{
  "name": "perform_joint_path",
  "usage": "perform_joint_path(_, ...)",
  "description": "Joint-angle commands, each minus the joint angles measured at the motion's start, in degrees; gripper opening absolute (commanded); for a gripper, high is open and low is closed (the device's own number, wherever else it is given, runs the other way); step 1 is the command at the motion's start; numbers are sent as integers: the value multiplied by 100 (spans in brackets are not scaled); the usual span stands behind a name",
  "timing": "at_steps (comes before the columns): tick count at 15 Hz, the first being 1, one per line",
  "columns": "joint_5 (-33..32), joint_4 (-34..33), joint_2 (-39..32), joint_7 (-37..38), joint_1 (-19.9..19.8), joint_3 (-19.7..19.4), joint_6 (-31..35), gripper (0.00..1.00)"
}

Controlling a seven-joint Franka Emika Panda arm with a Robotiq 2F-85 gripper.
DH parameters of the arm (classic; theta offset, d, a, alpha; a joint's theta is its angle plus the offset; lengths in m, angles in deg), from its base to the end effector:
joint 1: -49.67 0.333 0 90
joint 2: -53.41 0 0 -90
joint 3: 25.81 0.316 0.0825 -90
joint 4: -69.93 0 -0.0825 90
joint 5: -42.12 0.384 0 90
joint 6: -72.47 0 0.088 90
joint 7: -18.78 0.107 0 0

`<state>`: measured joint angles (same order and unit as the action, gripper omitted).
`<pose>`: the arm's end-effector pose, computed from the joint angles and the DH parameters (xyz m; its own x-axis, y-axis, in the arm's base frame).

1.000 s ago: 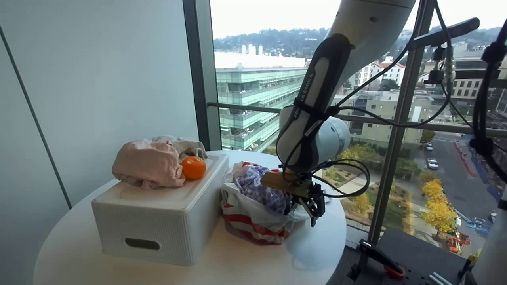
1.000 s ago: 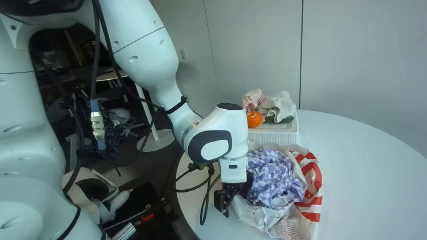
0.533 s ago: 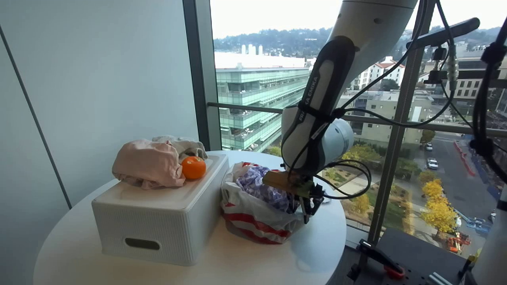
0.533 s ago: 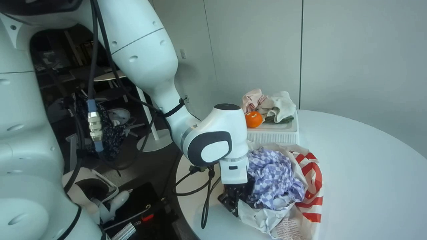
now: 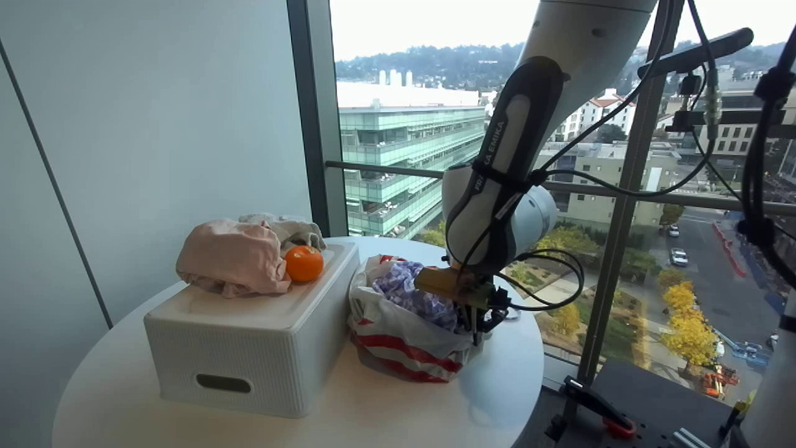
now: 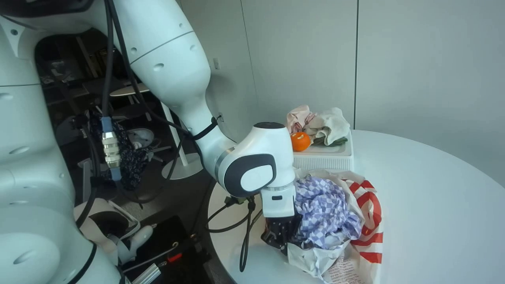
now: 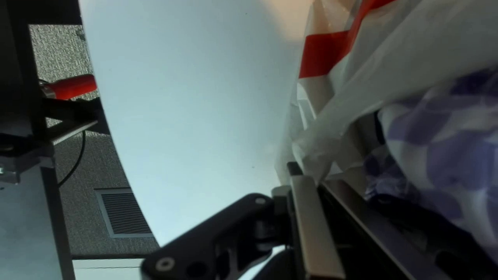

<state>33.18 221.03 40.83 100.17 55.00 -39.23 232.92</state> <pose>0.4147 -0.0577 0.1684 0.1635 -0.9829 0.0842 -0.9847 -0.1574 0.0746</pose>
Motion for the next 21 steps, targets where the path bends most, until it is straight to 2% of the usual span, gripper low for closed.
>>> perform_joint_path(1,-335,-65,330,240,142,-133,-358,1)
perform_joint_path(5,-1269,-376,920,914,82,-234,-1157,0)
perform_joint_path(8,-1866,-794,1195,1380,-171,58,-1851,0)
perform_joint_path(11,-2186,-1178,1425,1653,-392,341,-2274,0)
perform_joint_path(16,-2669,-1666,1781,2221,-740,640,-2469,0)
perform_joint_path(21,-3191,-1869,2221,2934,-1092,774,-2309,0)
